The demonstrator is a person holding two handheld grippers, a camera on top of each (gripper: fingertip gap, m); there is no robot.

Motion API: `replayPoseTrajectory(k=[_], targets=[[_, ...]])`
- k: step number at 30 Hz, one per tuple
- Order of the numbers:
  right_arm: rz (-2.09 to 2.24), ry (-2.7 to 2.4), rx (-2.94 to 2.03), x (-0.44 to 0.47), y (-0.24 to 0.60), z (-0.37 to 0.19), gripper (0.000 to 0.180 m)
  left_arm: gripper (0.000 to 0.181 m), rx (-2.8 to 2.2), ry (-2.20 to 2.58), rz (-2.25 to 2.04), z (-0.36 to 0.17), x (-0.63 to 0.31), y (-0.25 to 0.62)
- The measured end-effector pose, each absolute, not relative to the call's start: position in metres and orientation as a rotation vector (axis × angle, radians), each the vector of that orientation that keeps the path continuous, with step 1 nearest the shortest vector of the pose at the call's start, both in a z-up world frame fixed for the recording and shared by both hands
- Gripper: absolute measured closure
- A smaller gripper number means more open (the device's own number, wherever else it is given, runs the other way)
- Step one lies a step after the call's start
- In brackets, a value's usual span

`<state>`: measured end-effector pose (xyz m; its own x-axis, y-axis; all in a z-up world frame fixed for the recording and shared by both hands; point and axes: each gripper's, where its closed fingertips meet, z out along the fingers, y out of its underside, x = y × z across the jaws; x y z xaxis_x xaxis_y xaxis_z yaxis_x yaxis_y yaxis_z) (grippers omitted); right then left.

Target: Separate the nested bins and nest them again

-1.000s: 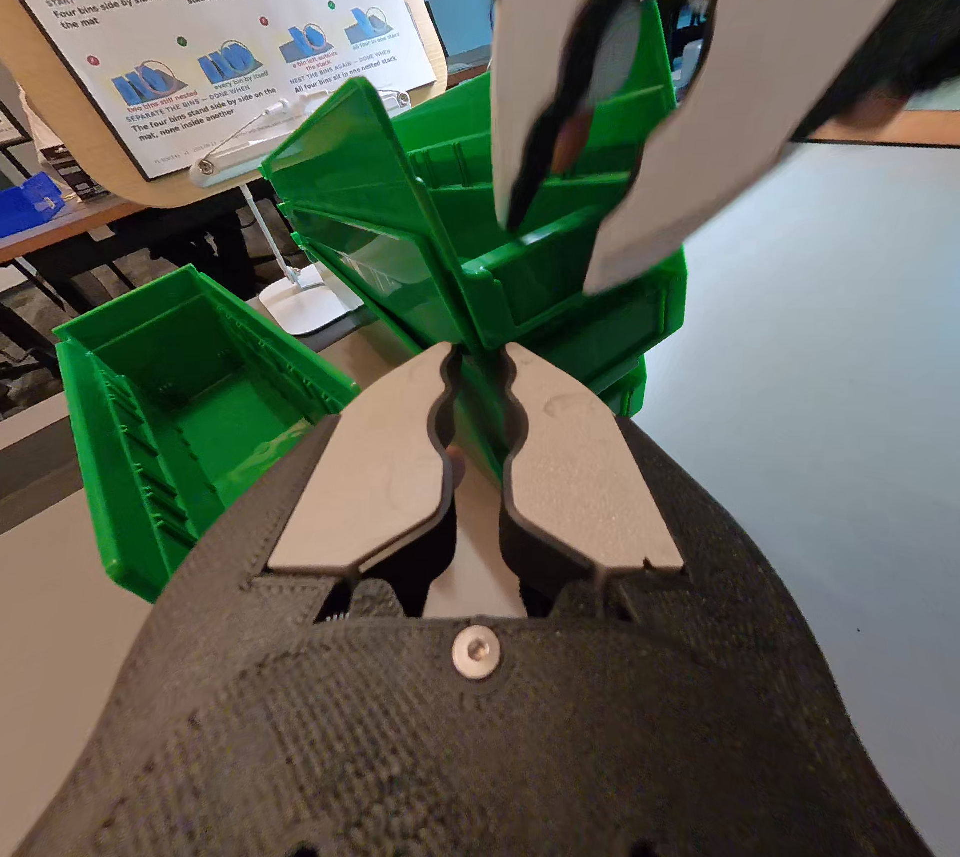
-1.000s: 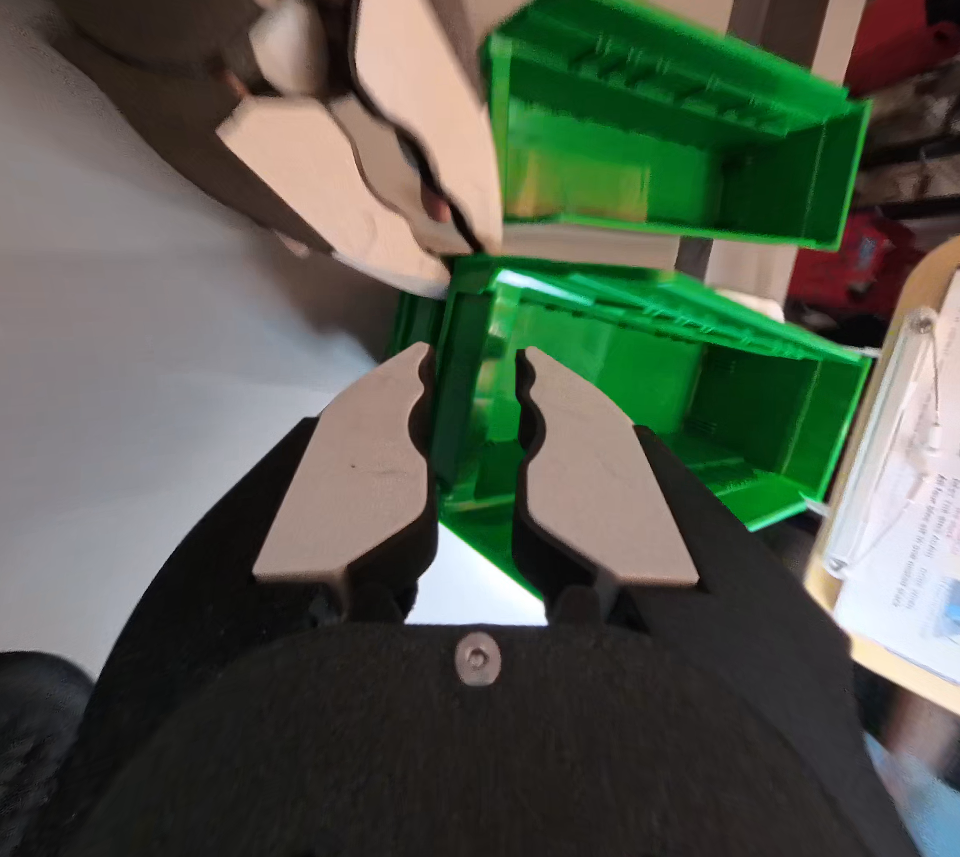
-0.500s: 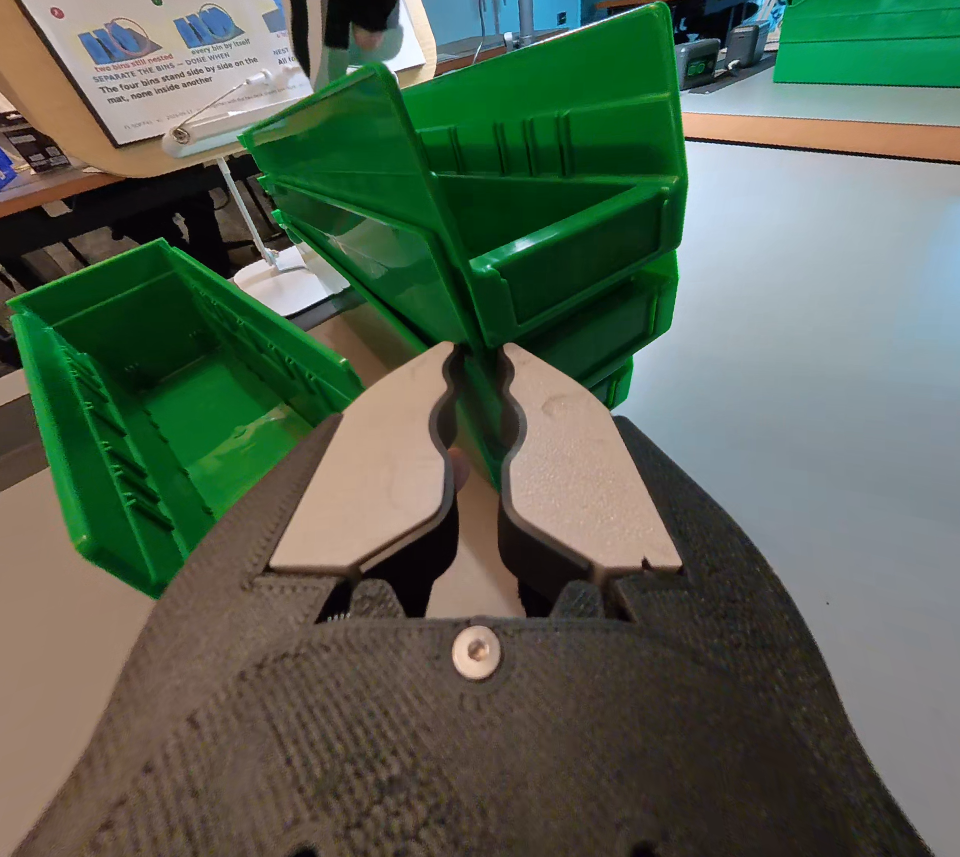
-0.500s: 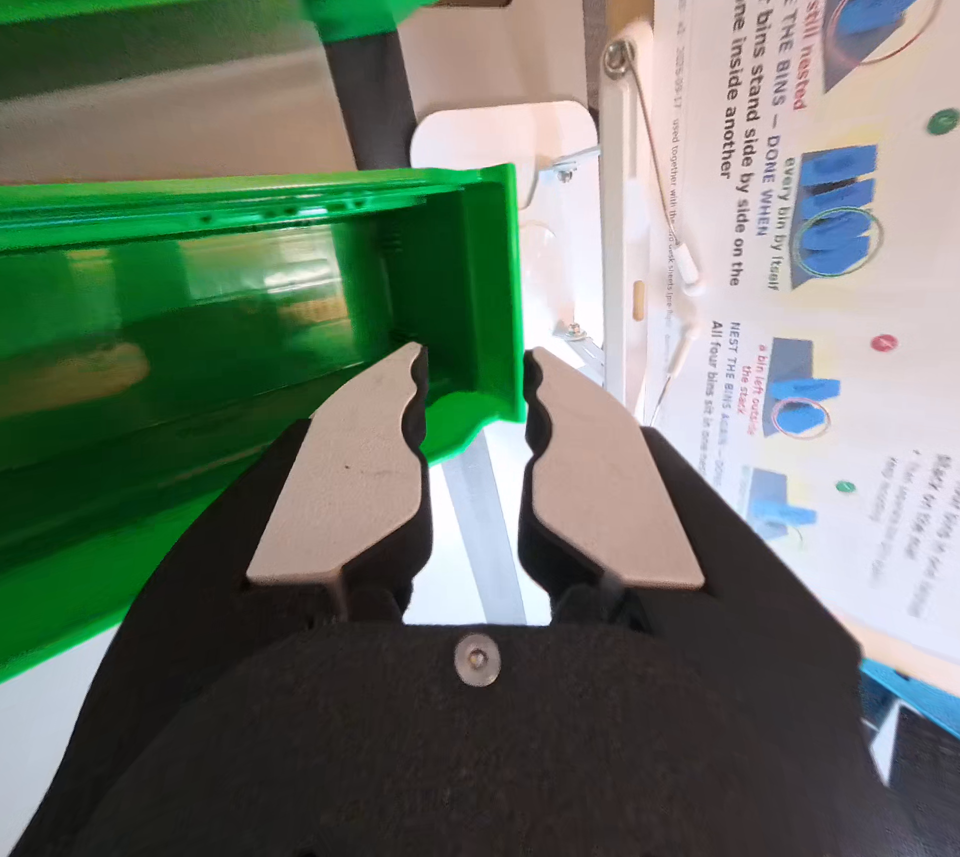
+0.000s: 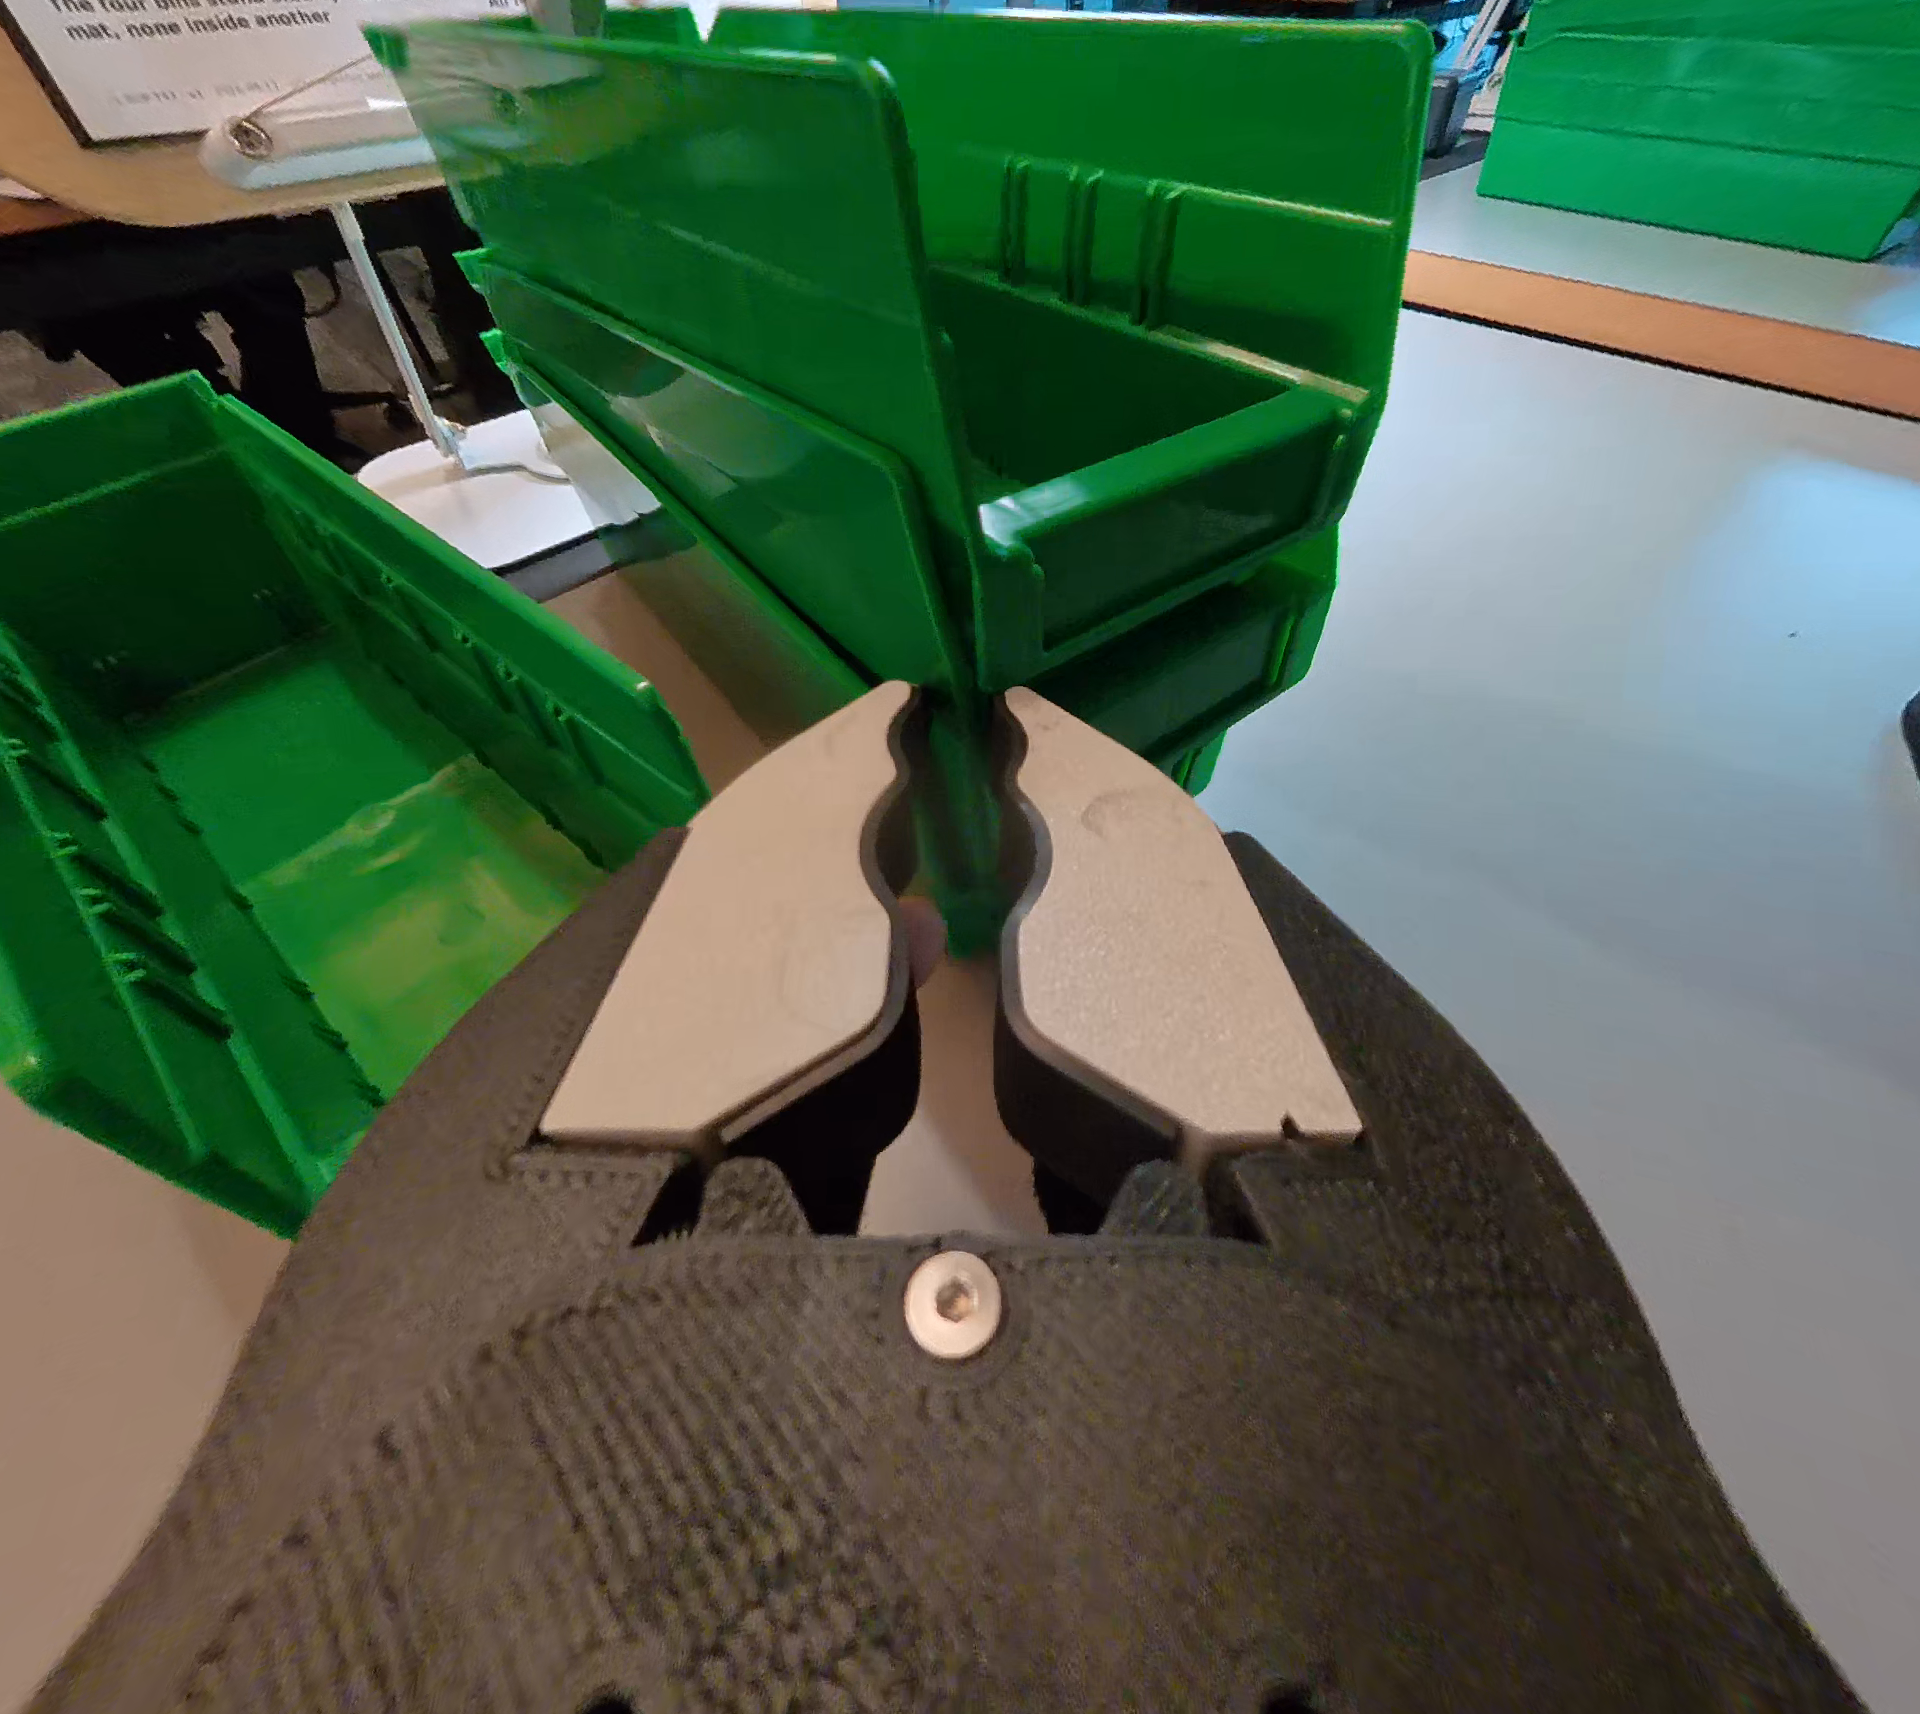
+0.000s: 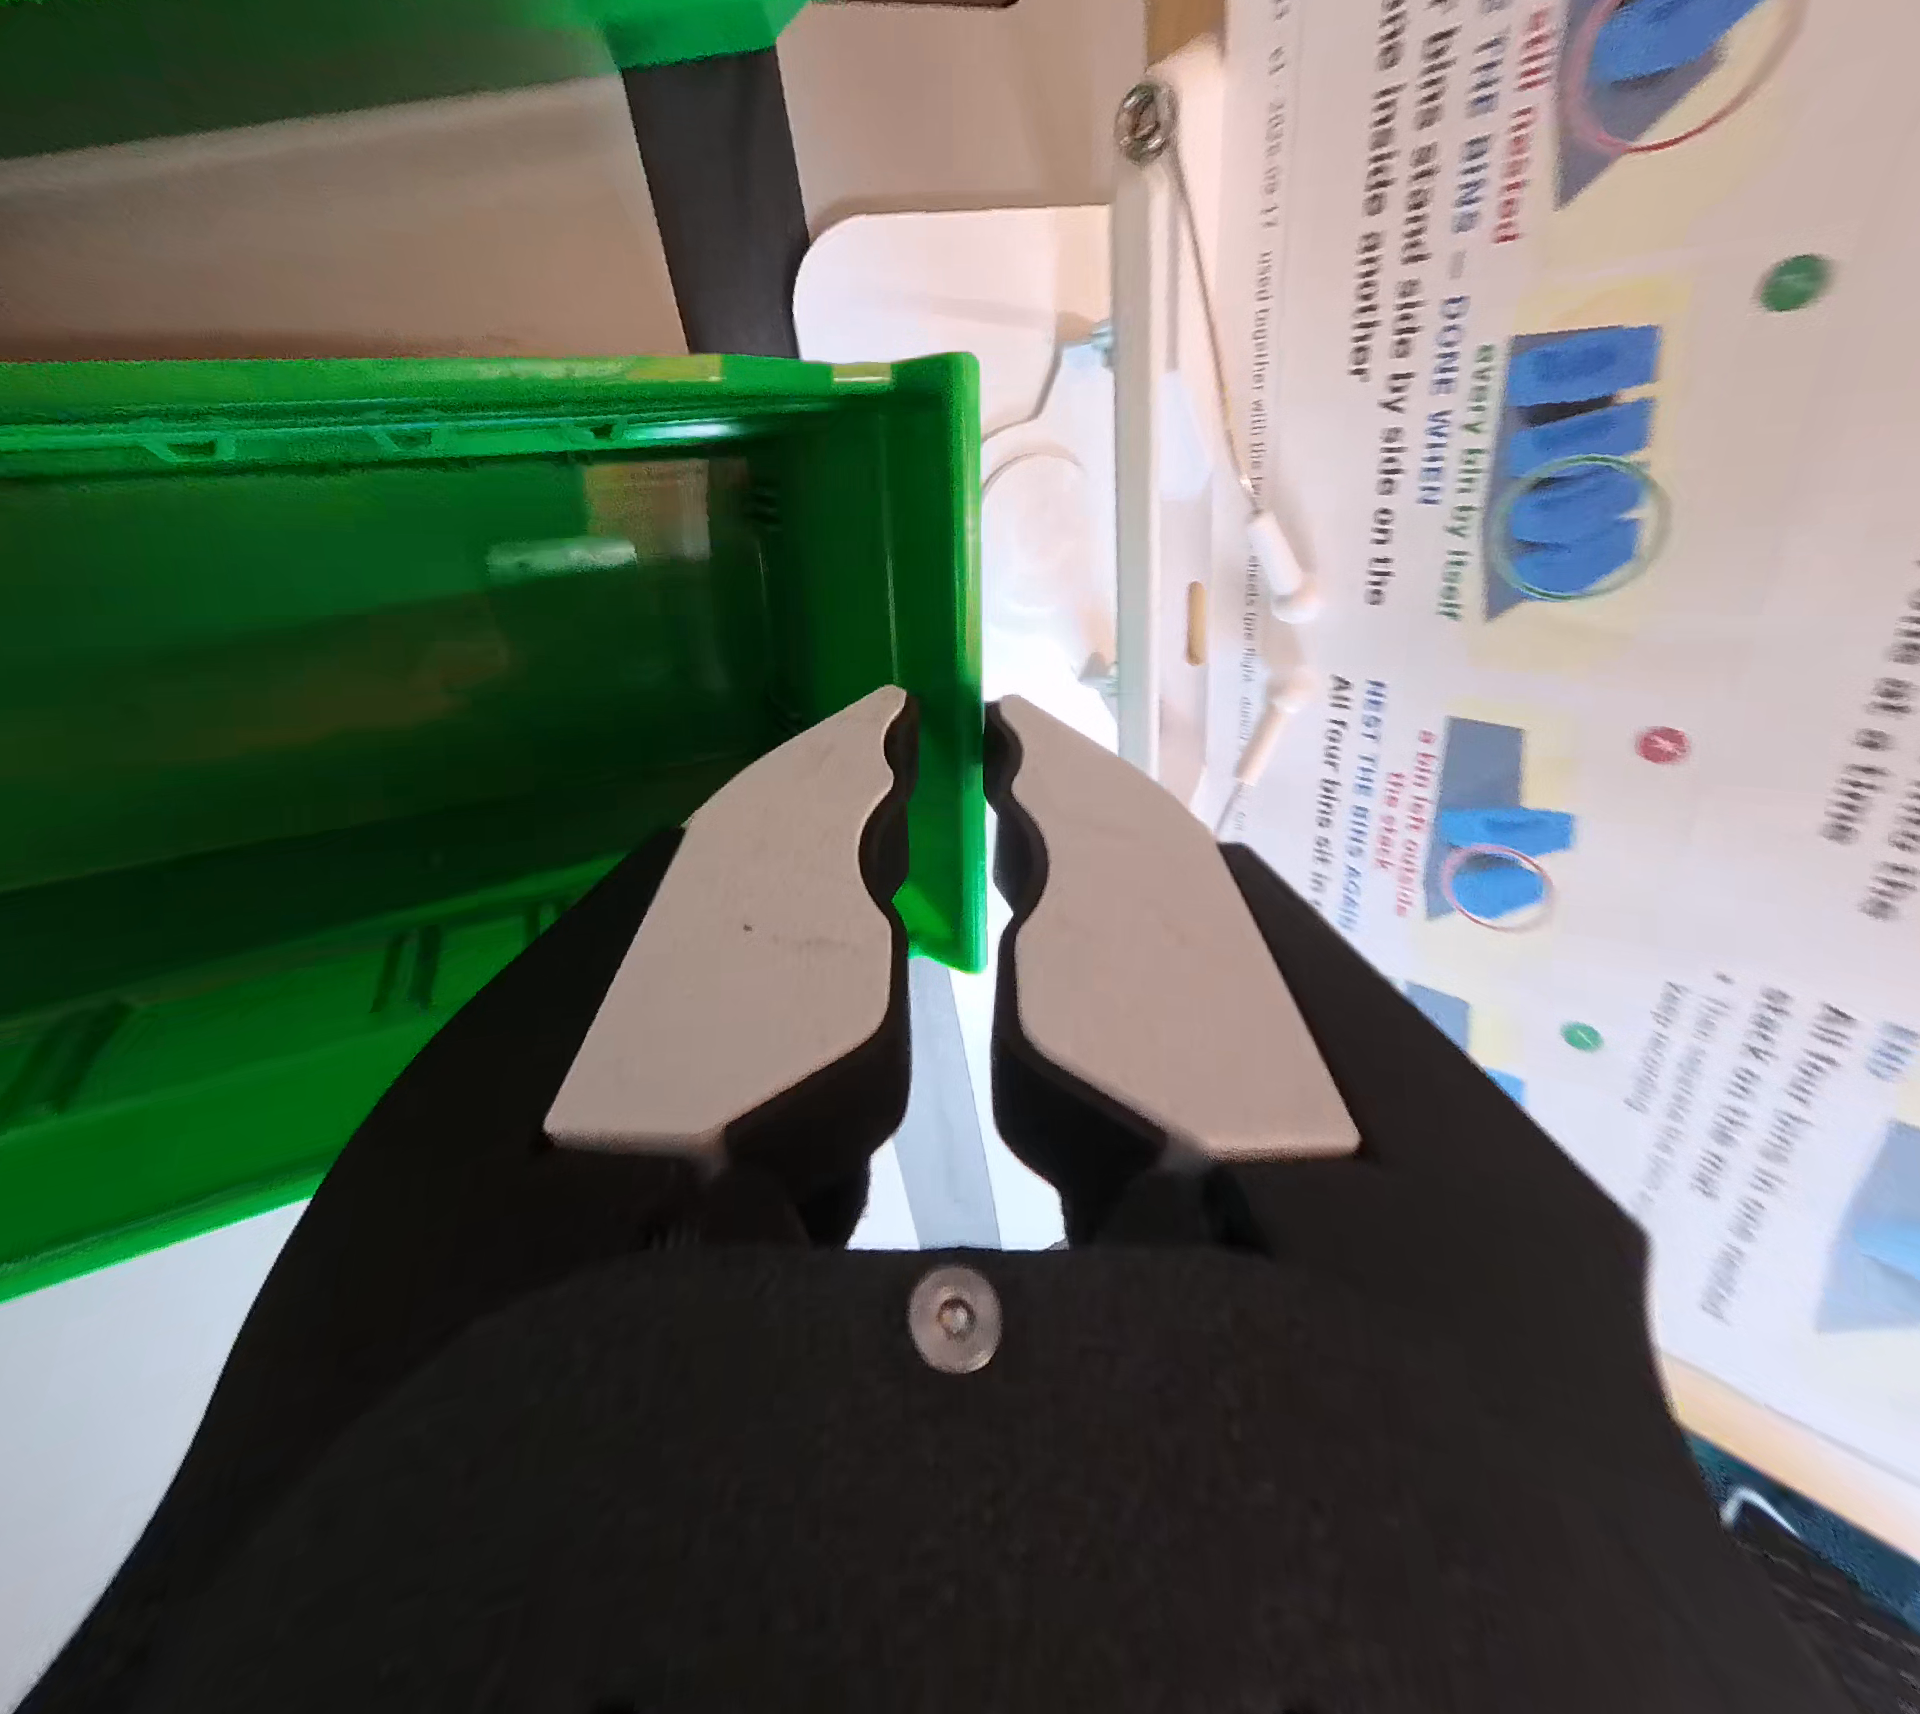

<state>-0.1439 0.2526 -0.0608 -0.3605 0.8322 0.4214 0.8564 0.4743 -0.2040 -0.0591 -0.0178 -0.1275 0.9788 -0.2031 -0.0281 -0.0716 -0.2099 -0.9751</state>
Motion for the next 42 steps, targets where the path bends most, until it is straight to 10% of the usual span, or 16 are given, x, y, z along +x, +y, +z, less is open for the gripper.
replayPoseTrajectory(k=[1,23,42], targets=[[-0.063,-2.244,-1.394,-0.143,0.251,-0.052,0.169,0.170,-1.785,0.200,-0.125,-0.128,-0.059,-0.018],[-0.042,-2.077,-1.108,-0.137,0.201,0.047,0.171,0.154,-1.595,0.311,0.040,-0.099,-0.062,-0.038],[-0.155,-1.900,-1.151,-0.120,0.207,0.027,0.168,0.170,-1.433,0.305,0.188,-0.070,-0.049,-0.031]])
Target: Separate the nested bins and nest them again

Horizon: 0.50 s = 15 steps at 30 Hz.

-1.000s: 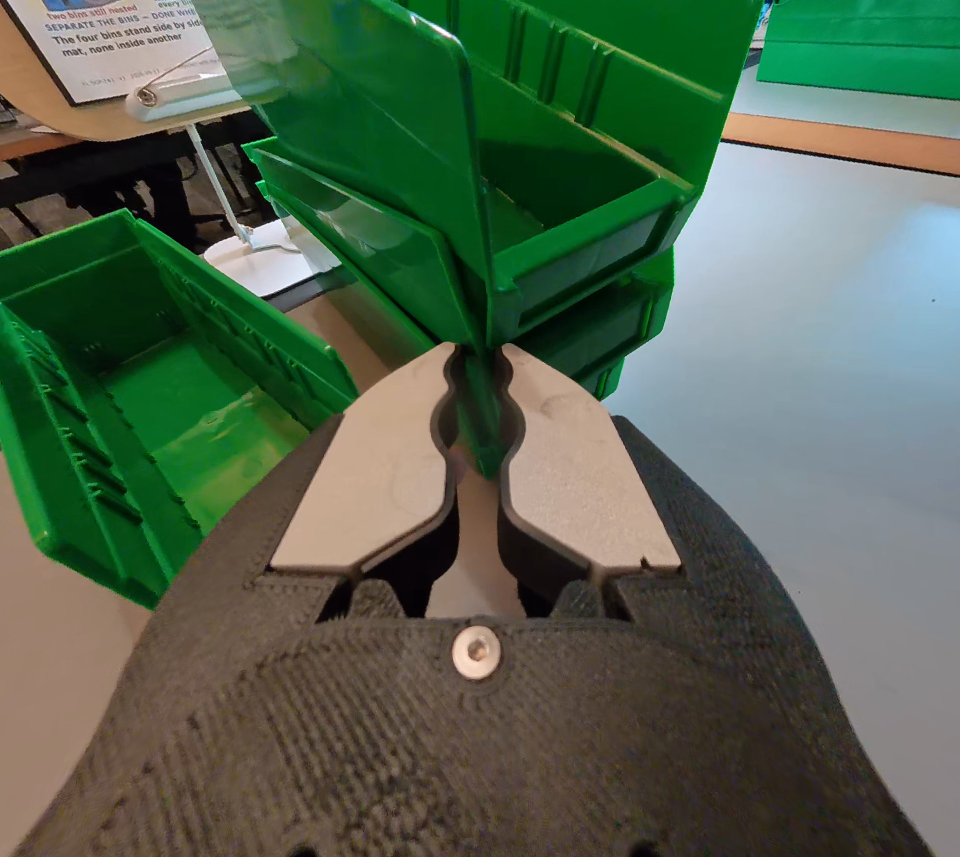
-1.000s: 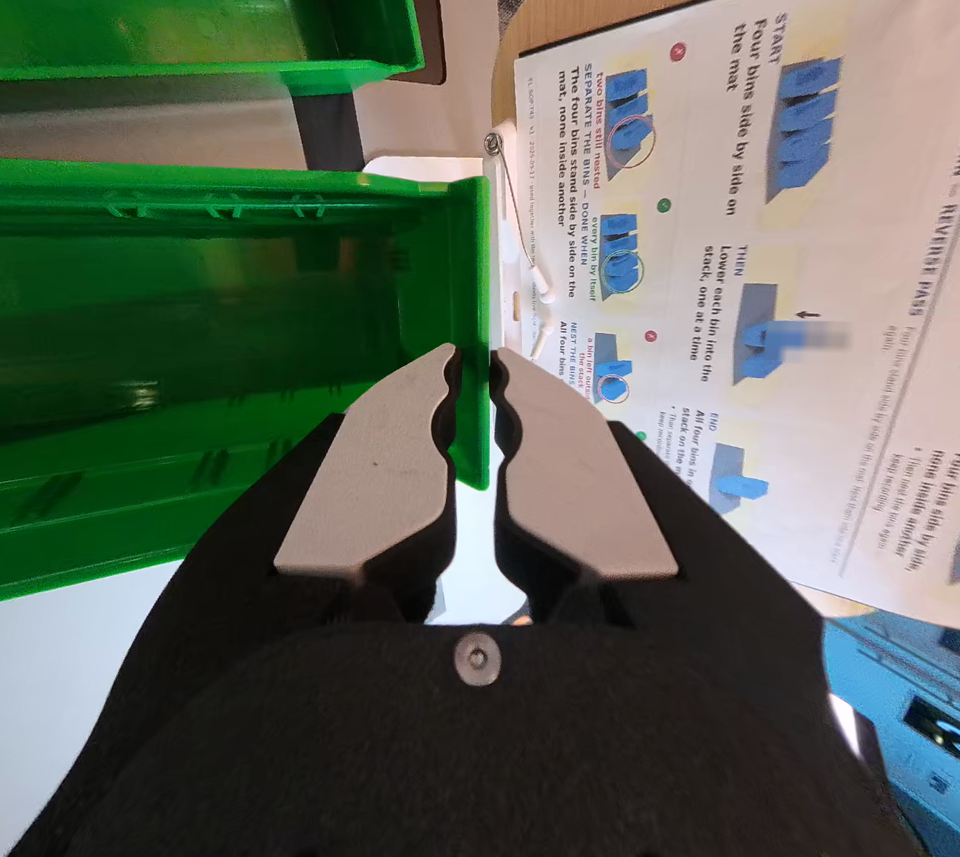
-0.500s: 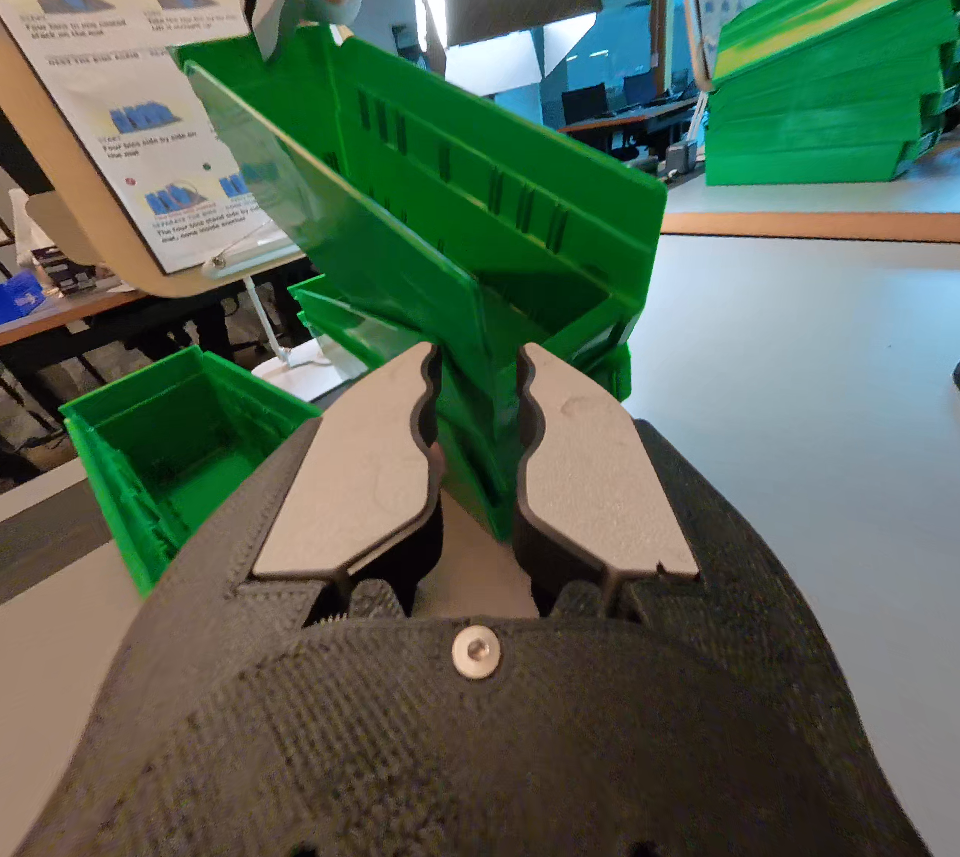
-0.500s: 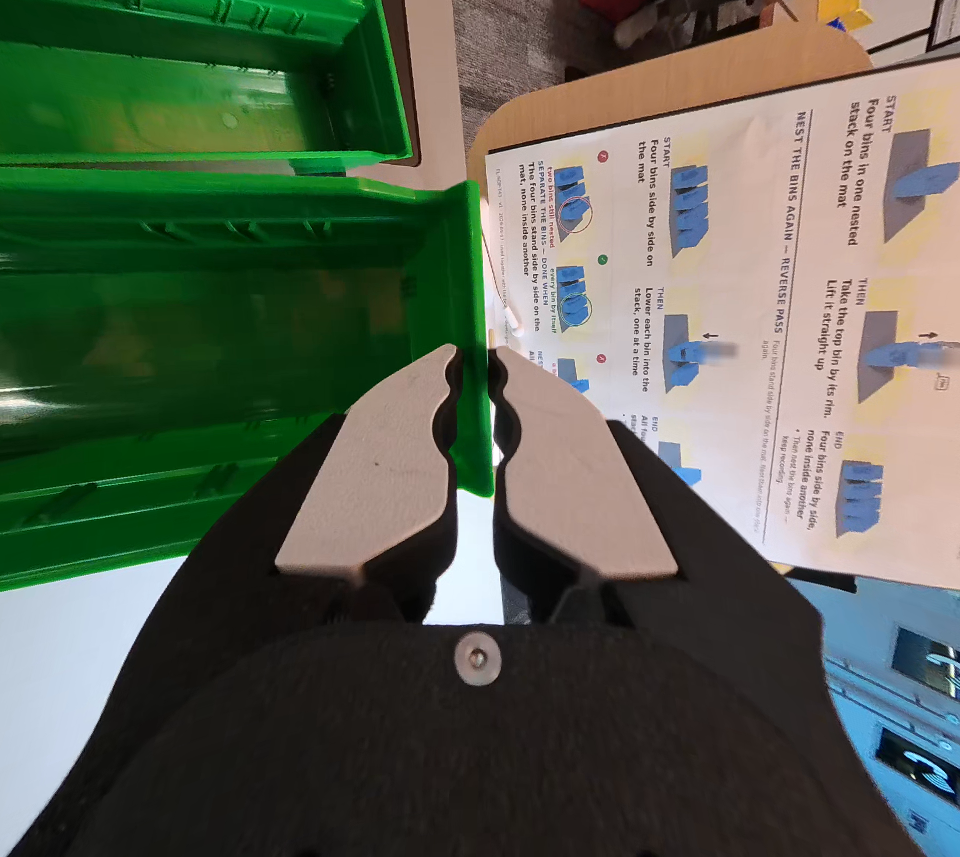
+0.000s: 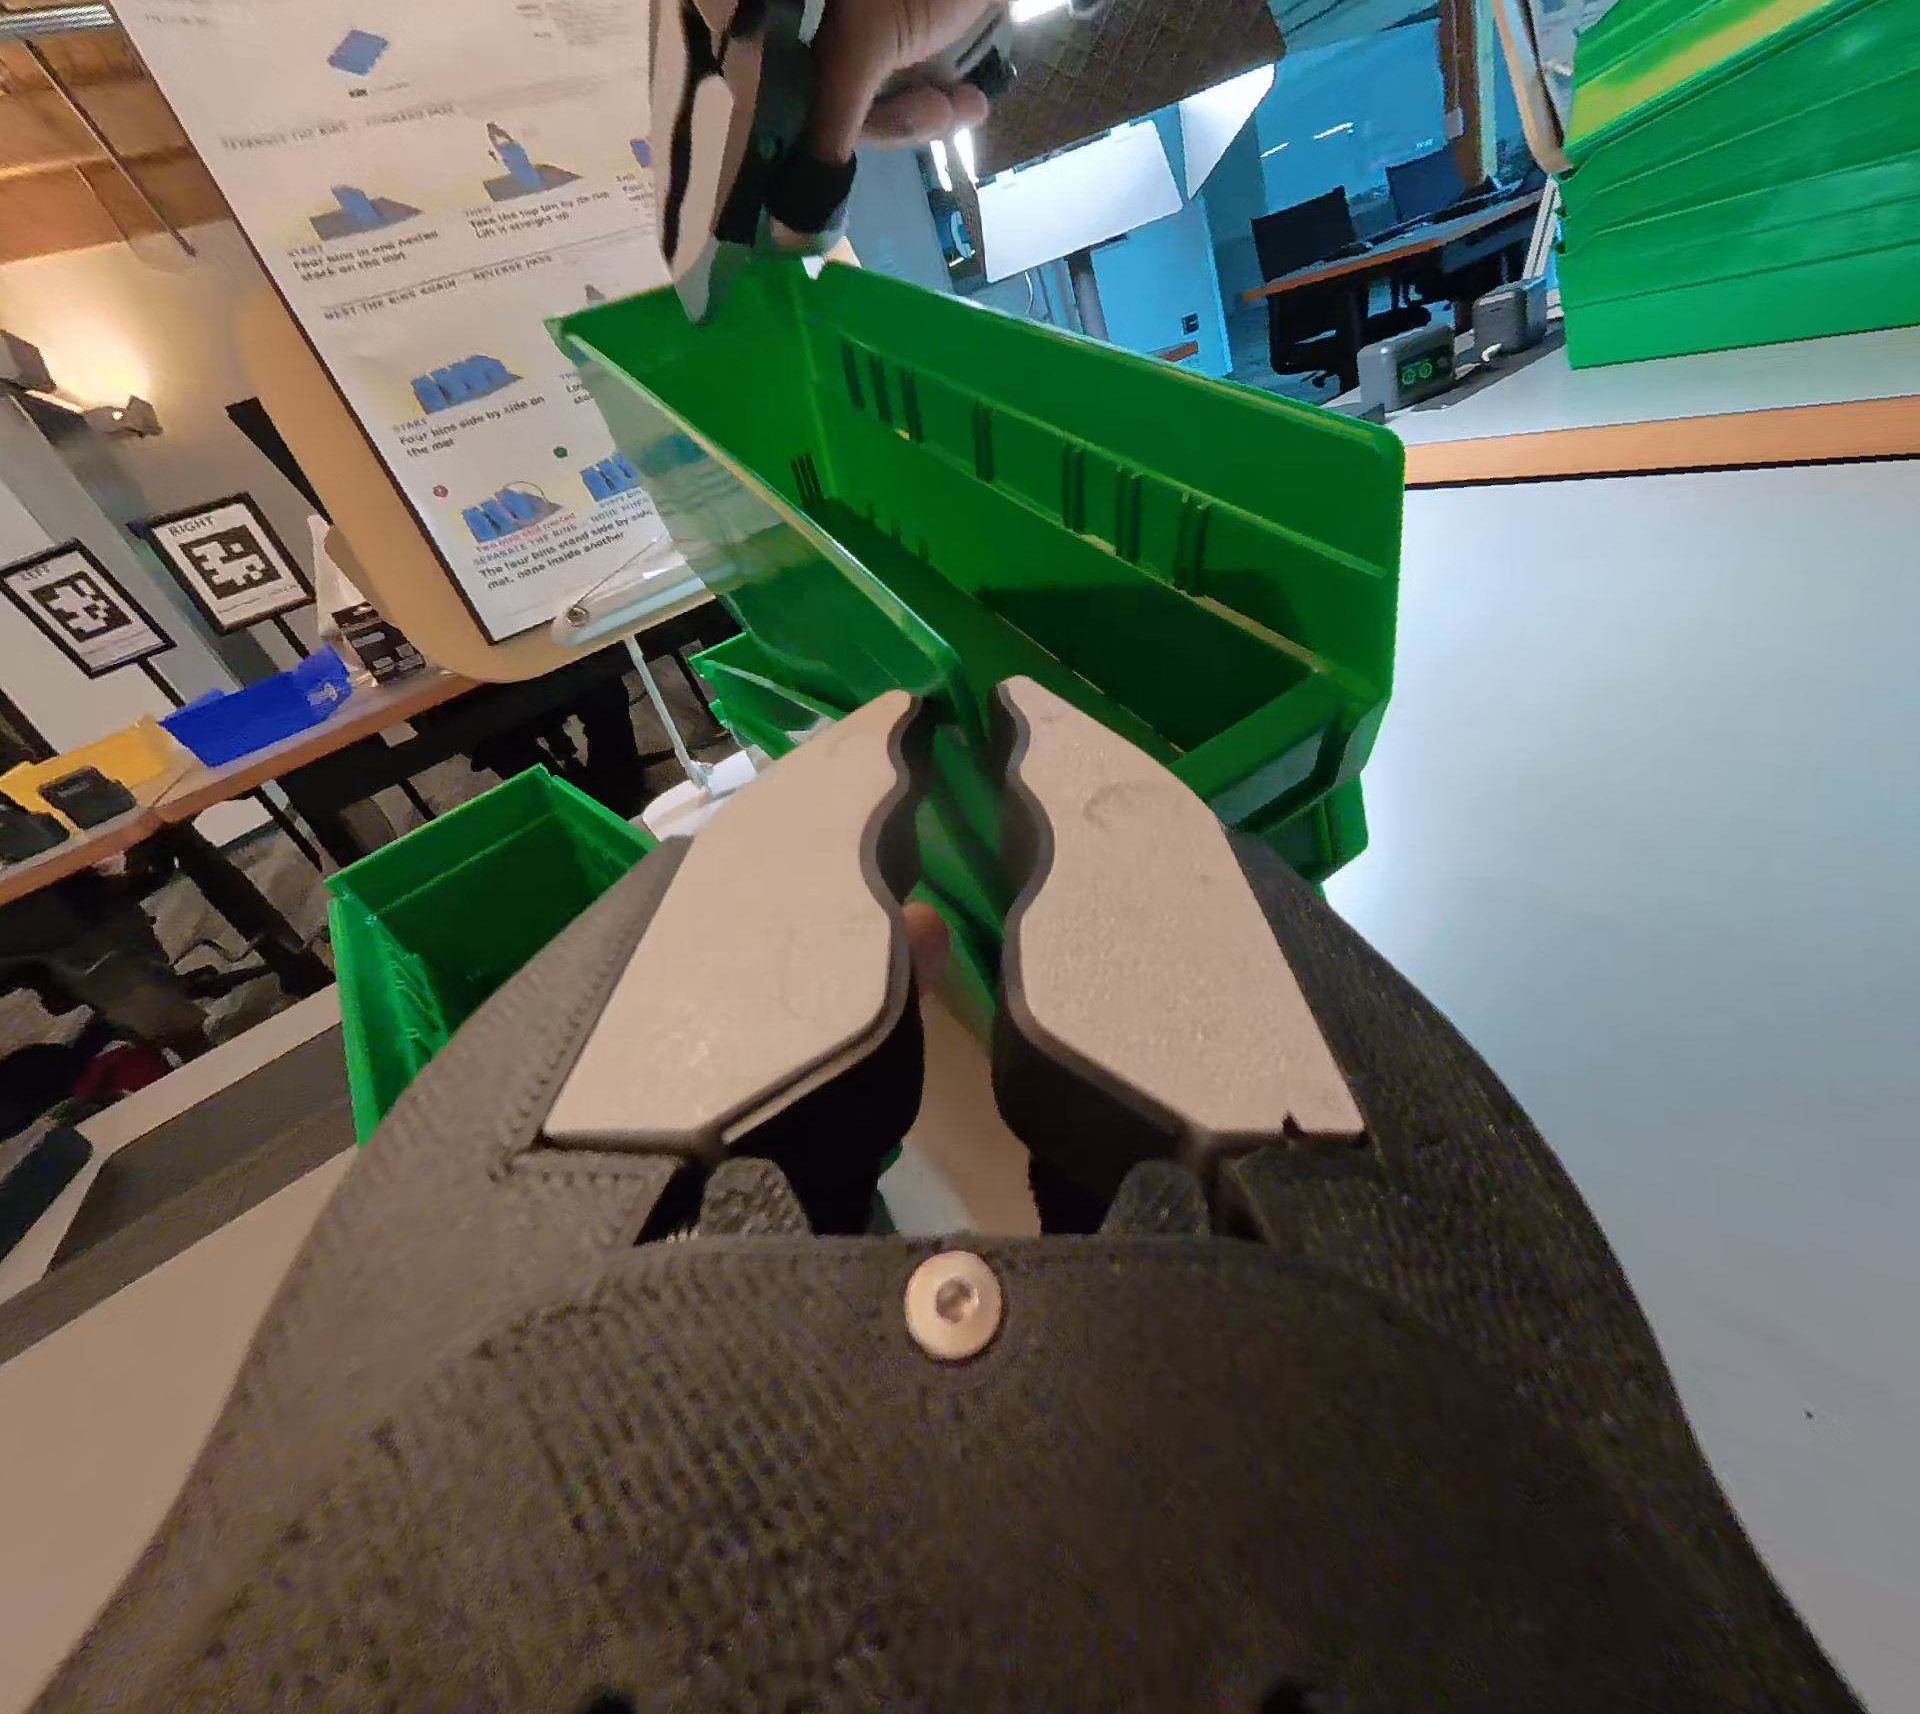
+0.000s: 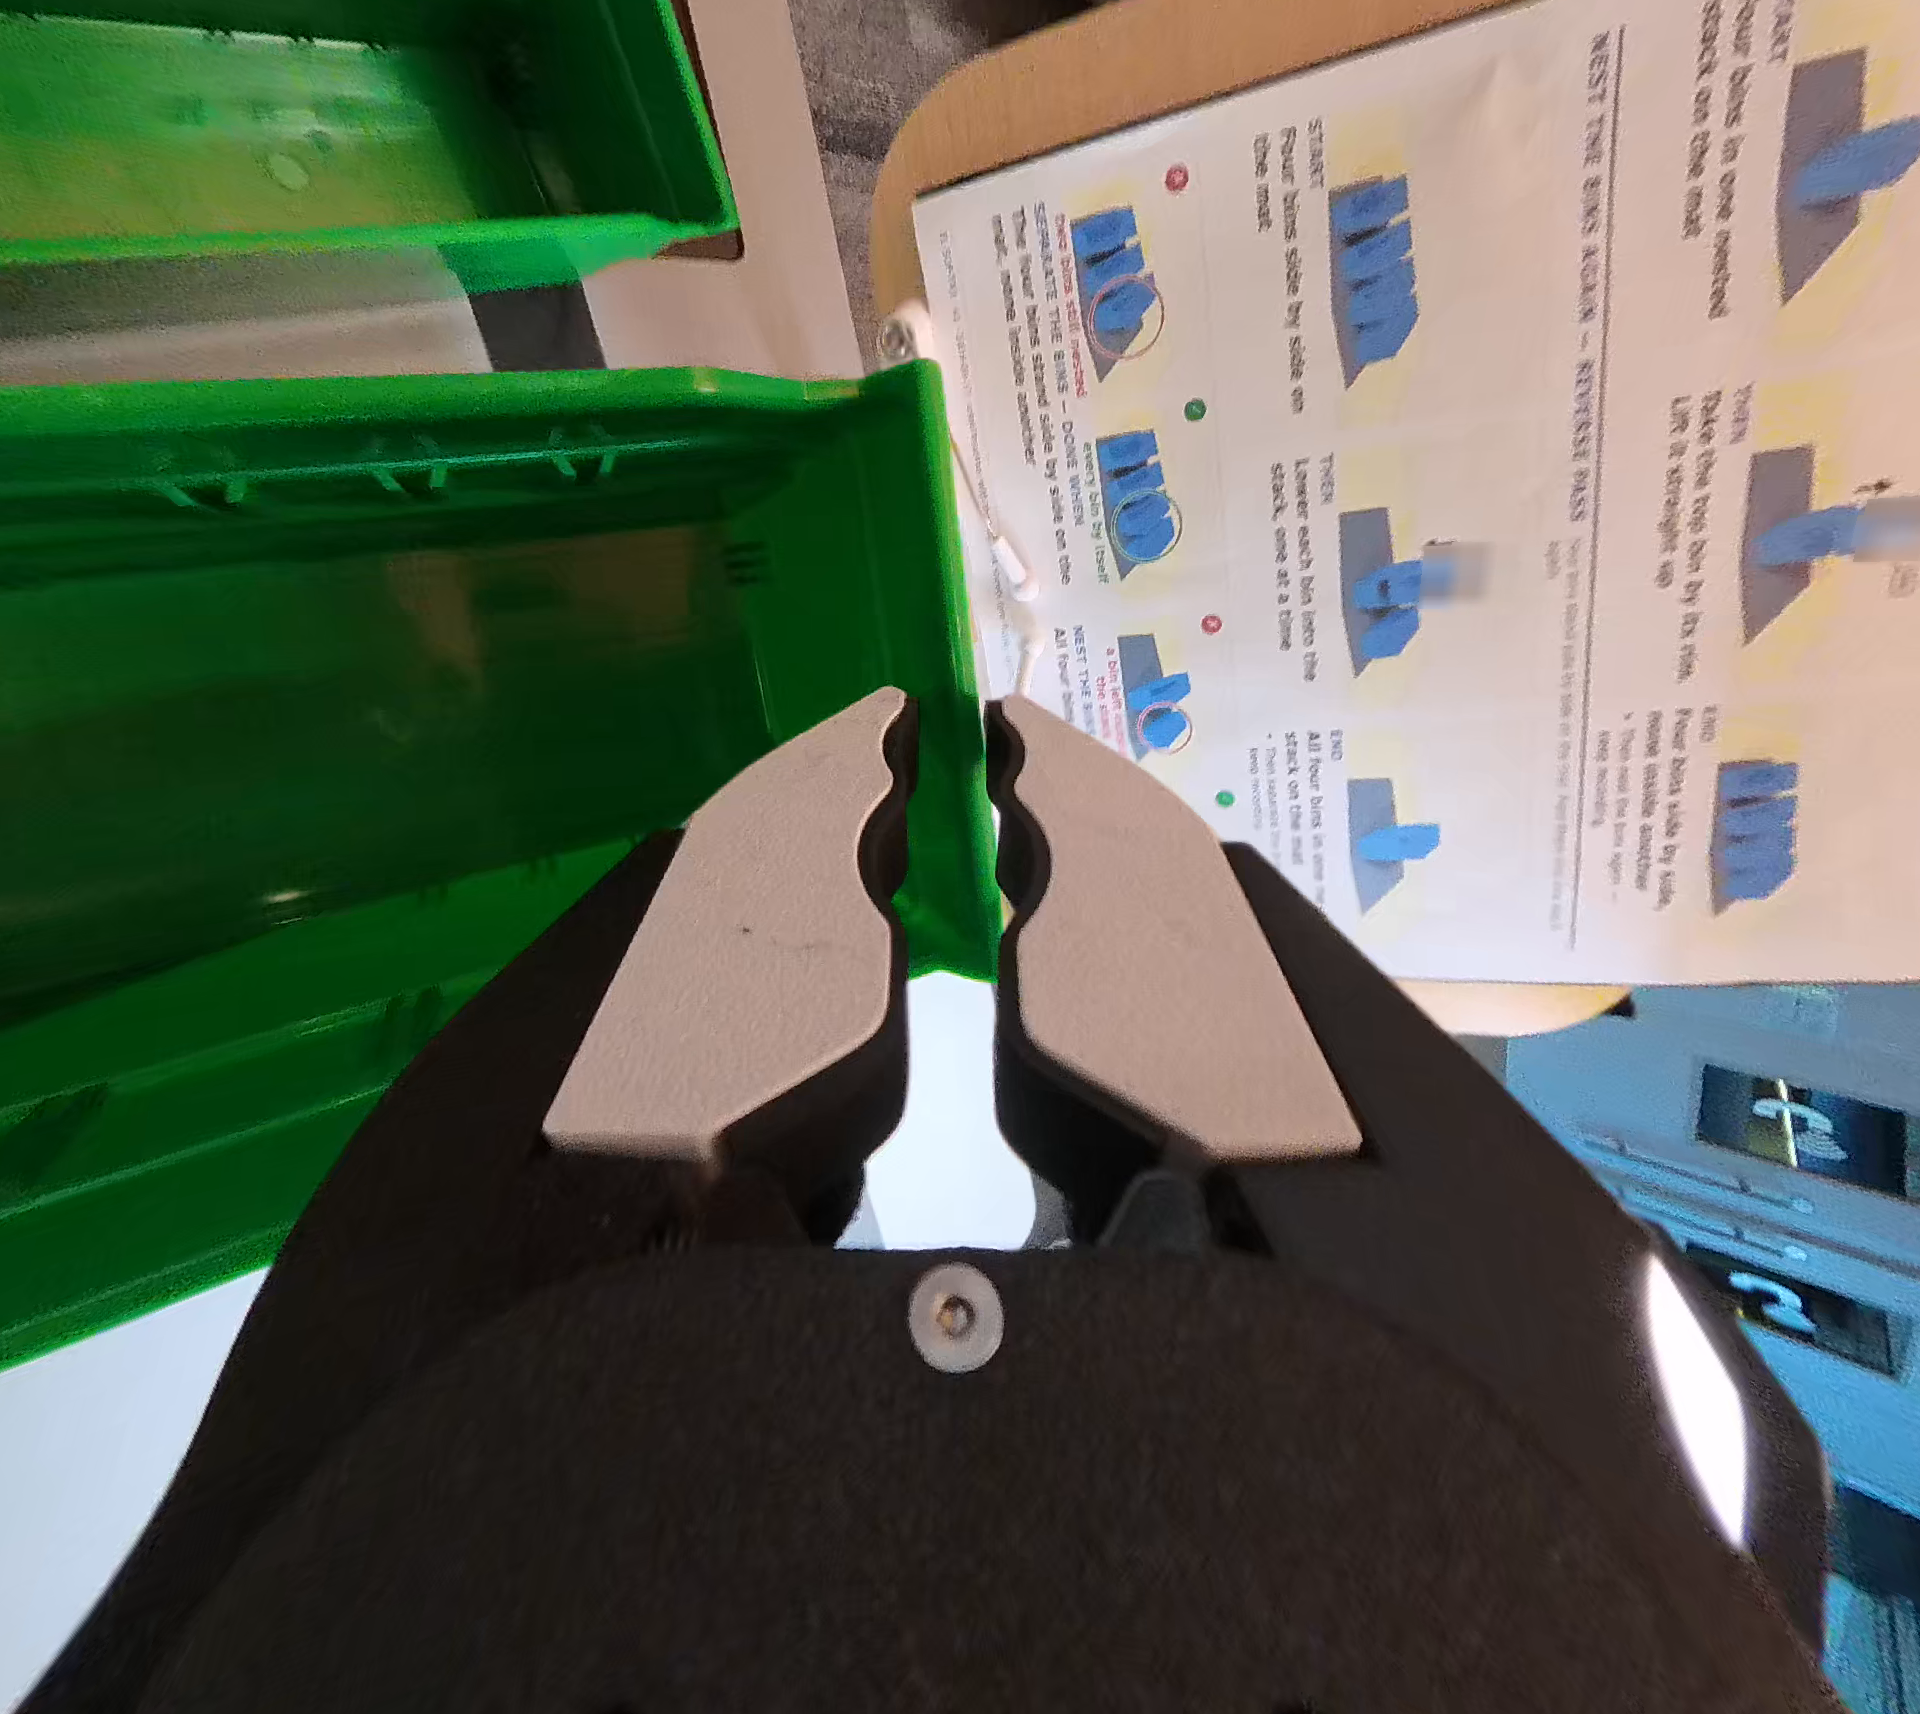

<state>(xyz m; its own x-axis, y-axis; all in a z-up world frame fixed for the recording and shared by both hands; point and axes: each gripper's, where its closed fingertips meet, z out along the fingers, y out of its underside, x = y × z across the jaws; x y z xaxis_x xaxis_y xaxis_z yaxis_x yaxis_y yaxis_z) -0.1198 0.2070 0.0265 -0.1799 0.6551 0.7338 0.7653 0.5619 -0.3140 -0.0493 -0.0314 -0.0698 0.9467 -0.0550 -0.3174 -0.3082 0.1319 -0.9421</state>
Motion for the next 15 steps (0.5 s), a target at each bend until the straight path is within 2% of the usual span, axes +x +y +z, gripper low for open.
replayPoseTrajectory(k=[7,11,15], targets=[[-0.014,-1.806,-1.196,-0.103,0.189,0.026,0.151,0.175,-1.458,0.221,0.167,-0.065,-0.067,-0.027],[0.266,-1.869,-1.161,-0.088,0.109,0.020,0.145,0.177,-1.480,0.197,0.120,-0.066,-0.068,-0.025],[0.476,-2.027,-1.168,-0.055,-0.001,-0.011,0.142,0.177,-1.503,0.167,0.096,-0.068,-0.069,-0.021]])
